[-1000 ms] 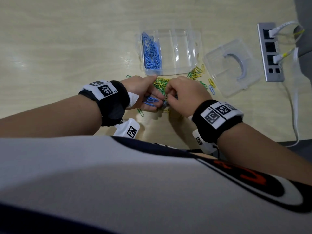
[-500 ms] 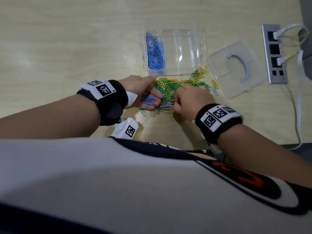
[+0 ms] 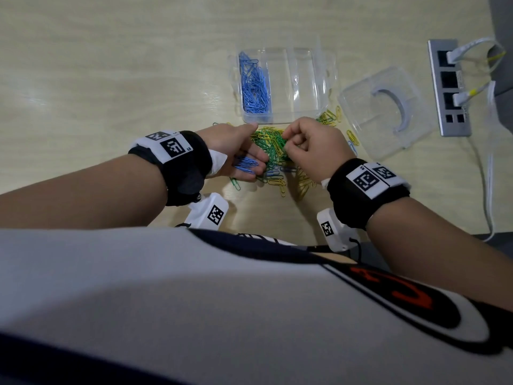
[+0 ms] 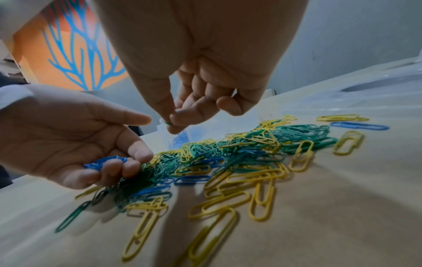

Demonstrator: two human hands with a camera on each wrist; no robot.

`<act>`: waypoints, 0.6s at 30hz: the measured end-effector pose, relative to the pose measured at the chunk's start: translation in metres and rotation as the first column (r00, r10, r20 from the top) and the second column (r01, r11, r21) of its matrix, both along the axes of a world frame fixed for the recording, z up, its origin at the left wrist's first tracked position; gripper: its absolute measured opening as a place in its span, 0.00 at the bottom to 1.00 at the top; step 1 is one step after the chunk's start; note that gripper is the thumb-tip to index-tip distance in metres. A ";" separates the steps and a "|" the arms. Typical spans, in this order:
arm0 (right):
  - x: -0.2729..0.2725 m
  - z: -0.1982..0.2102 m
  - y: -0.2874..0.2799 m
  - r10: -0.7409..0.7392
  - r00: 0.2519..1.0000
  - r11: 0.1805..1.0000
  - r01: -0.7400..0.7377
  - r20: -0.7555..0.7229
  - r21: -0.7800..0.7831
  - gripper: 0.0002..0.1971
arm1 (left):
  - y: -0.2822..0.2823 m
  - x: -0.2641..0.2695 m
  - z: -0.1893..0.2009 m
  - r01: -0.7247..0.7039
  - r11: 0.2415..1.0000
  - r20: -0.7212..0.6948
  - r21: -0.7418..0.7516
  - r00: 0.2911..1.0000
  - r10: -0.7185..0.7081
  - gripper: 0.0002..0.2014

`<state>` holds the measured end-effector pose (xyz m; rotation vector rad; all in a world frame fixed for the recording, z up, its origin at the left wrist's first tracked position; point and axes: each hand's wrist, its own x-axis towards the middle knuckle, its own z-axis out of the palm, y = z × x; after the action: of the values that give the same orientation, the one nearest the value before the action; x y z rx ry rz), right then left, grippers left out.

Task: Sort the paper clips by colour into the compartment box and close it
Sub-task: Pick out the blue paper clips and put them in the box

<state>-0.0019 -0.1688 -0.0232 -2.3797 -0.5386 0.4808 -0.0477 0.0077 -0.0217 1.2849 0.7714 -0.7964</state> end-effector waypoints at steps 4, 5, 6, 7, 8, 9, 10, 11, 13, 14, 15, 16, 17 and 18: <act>0.001 0.003 0.002 0.050 0.993 0.986 -0.031 0.109 -0.165 0.09 | 0.001 -0.001 0.000 -0.006 1.000 0.007 -0.004 1.000 0.006 0.31; 0.002 0.004 0.003 0.089 0.984 0.969 -0.050 0.153 -0.240 0.10 | 0.001 -0.001 0.000 -0.006 1.000 0.007 -0.006 1.000 0.006 0.31; 0.002 0.005 0.003 0.137 0.973 0.949 -0.076 0.185 -0.306 0.10 | 0.001 -0.001 0.000 -0.005 1.000 0.008 -0.007 1.000 0.005 0.30; 0.001 0.005 0.002 0.197 0.960 0.922 -0.113 0.197 -0.370 0.08 | 0.002 -0.001 0.001 -0.005 1.000 0.009 -0.007 1.000 0.005 0.30; -0.001 0.005 0.002 0.265 0.946 0.883 -0.161 0.185 -0.441 0.06 | 0.002 -0.001 0.002 -0.004 1.000 0.010 -0.003 1.000 0.004 0.30; -0.003 0.005 0.003 0.326 0.933 0.834 -0.207 0.154 -0.511 0.06 | 0.002 -0.001 0.002 -0.003 1.000 0.011 0.001 1.000 0.003 0.30; -0.006 0.004 0.003 0.369 0.921 0.790 -0.241 0.122 -0.564 0.06 | 0.003 -0.001 0.003 0.000 1.000 0.012 0.004 1.000 0.000 0.30; -0.008 0.003 0.004 0.392 0.914 0.760 -0.257 0.105 -0.597 0.07 | 0.003 -0.001 0.004 0.001 1.000 0.013 0.003 1.000 -0.001 0.30; -0.010 0.001 0.005 0.411 0.904 0.735 -0.252 0.118 -0.629 0.08 | 0.002 -0.001 0.005 0.004 1.000 0.014 -0.001 1.000 -0.004 0.30; -0.011 0.000 0.006 0.424 0.896 0.723 -0.249 0.130 -0.645 0.09 | 0.002 -0.001 0.005 0.003 1.000 0.013 0.000 1.000 -0.003 0.30; -0.012 -0.001 0.007 0.442 0.886 0.708 -0.250 0.140 -0.660 0.09 | 0.002 -0.001 0.005 0.002 1.000 0.012 0.004 1.000 -0.002 0.30; -0.013 -0.002 0.008 0.460 0.876 0.697 -0.254 0.146 -0.671 0.10 | 0.002 -0.001 0.005 0.001 1.000 0.010 0.008 1.000 -0.001 0.30; -0.013 -0.003 0.008 0.470 0.870 0.691 -0.260 0.146 -0.674 0.11 | 0.001 -0.001 0.005 0.001 1.000 0.007 0.012 1.000 -0.001 0.30; -0.014 -0.003 0.008 0.473 0.870 0.690 -0.267 0.140 -0.672 0.11 | 0.001 -0.001 0.005 0.002 1.000 0.005 0.015 1.000 -0.002 0.30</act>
<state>-0.0156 -0.1608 -0.0266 -3.0372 -1.1898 0.5369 -0.0484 0.0088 -0.0168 1.3008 0.7735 -0.7904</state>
